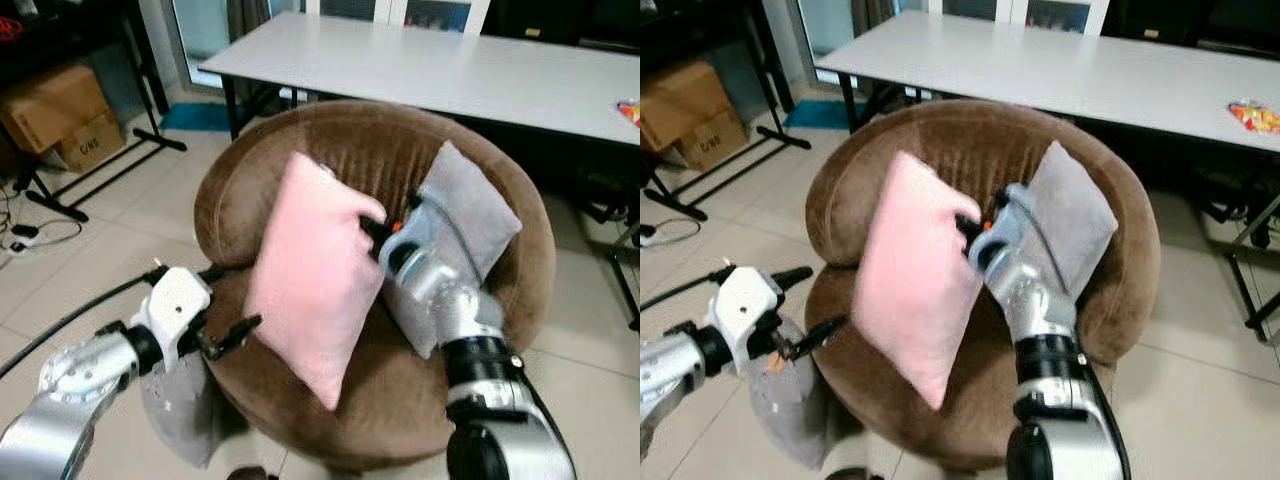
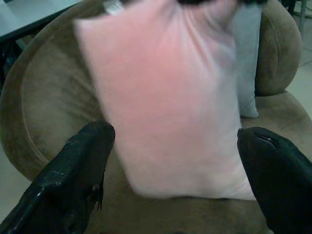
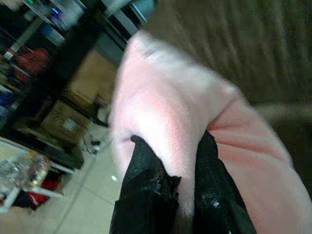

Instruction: Move the pillow to the sofa from floor

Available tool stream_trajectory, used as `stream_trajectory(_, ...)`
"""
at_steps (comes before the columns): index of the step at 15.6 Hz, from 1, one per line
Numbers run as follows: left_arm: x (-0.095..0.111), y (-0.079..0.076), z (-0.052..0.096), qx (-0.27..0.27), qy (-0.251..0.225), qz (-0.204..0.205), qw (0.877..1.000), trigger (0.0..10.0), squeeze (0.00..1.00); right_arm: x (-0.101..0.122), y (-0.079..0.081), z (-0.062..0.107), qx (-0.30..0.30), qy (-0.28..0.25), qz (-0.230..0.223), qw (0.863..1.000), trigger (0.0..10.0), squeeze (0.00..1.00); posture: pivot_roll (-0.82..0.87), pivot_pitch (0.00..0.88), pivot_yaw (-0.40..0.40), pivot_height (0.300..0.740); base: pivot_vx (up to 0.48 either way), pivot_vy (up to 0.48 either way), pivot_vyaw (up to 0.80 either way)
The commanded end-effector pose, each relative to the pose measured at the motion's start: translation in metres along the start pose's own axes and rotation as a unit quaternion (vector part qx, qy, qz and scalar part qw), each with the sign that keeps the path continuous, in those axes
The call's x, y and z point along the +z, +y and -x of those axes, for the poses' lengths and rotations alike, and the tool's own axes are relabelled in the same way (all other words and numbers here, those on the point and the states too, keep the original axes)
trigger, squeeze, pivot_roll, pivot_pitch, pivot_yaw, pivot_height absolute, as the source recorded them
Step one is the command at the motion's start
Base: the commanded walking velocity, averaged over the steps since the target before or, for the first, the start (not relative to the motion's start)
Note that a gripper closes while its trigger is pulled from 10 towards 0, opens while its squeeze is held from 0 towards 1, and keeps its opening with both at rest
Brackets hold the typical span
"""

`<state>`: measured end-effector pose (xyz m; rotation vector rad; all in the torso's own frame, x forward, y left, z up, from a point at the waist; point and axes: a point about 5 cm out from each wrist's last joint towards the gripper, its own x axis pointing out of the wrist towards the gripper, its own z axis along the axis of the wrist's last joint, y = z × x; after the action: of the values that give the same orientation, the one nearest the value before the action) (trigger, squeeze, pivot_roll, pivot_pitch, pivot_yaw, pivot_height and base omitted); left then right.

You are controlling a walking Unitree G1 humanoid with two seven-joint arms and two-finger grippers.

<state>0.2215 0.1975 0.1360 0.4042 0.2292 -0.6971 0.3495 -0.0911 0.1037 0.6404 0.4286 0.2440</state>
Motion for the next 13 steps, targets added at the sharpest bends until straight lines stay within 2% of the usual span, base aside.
stream_trajectory(1, 0.001, -0.001, 0.002, -0.004, 0.005, -0.003, 1.000, 10.0, 0.00, 0.008, -0.003, -0.004, -0.007, -0.018, 0.010, 1.000, 10.0, 0.00, 0.13, 0.000, -0.022, 0.740, 0.000, 0.000, 0.00)
stream_trajectory(4, -0.005, -0.002, 0.007, -0.008, 0.020, 0.005, 1.000, 10.0, 0.00, 0.007, -0.028, -0.006, -0.089, -0.028, 0.002, 0.996, 10.0, 0.00, 0.13, 0.000, -0.024, 0.740, 0.000, 0.000, 0.00)
stream_trajectory(8, 0.000, -0.009, 0.012, -0.064, -0.007, 0.044, 0.997, 10.0, 0.00, 0.023, -0.064, 0.005, -0.159, -0.084, 0.009, 0.984, 10.0, 0.00, 0.11, 0.000, -0.013, 0.740, 0.000, 0.000, 0.00)
stream_trajectory(9, 0.002, -0.008, 0.011, -0.064, -0.015, 0.048, 0.997, 10.0, 0.00, 0.026, -0.068, 0.007, -0.166, -0.094, 0.008, 0.982, 10.0, 0.19, 0.10, 0.000, -0.011, 0.740, 0.000, 0.000, 0.00)
stream_trajectory(10, 0.004, -0.007, 0.010, -0.064, -0.022, 0.052, 0.996, 10.0, 0.00, 0.032, -0.073, 0.010, -0.179, -0.108, 0.012, 0.978, 10.0, 1.00, 0.10, 0.000, -0.007, 0.740, 0.000, 0.000, 0.00)
stream_trajectory(12, 0.005, -0.007, 0.008, -0.068, -0.025, 0.049, 0.996, 10.0, 0.00, 0.043, -0.082, 0.016, -0.194, -0.135, 0.030, 0.971, 10.0, 1.00, 0.09, 0.000, -0.005, 0.740, 0.000, 0.000, 0.00)
stream_trajectory(13, 0.005, -0.006, 0.007, -0.068, -0.026, 0.049, 0.996, 10.0, 0.00, 0.044, -0.080, 0.015, -0.171, -0.137, 0.027, 0.975, 10.0, 1.00, 0.09, 0.000, -0.005, 0.740, 0.000, 0.000, 0.00)
